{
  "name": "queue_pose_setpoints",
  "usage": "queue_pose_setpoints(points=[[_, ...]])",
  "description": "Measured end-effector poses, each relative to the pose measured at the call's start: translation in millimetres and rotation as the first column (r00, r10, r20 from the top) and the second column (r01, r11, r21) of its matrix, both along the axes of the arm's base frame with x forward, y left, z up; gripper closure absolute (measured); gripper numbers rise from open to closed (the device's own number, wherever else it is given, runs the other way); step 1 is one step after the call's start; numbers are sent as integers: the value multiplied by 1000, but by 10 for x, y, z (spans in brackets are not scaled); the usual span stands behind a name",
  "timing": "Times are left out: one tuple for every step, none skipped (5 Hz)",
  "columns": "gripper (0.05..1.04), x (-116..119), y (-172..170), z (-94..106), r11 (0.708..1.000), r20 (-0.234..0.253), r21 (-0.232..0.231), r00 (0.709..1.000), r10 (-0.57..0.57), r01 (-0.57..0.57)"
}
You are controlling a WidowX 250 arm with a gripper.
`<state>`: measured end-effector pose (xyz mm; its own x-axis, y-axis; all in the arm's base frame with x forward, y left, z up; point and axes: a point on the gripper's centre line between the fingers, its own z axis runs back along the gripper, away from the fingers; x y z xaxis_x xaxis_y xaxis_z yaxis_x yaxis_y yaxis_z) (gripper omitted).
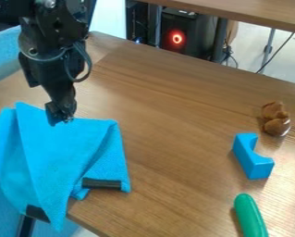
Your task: Move the cloth from the left to the right of the table
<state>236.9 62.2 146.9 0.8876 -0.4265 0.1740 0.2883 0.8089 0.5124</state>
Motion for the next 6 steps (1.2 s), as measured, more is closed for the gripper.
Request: queue_pose_setpoints(points=[[83, -16, -6, -59, 1000, -23, -5, 1000, 3, -3], [83, 9, -15, -181, 1000, -85, -20, 996, 17, -19], [83, 57, 27, -294, 998, -133, -43, 991, 35, -41], [83, 99, 51, -394, 997, -141, -61, 989, 41, -50], [83, 105, 104, -529, 986, -157, -134, 985, 75, -96], [83, 113, 153, -597, 952, -134, -269, 984, 113, -146]])
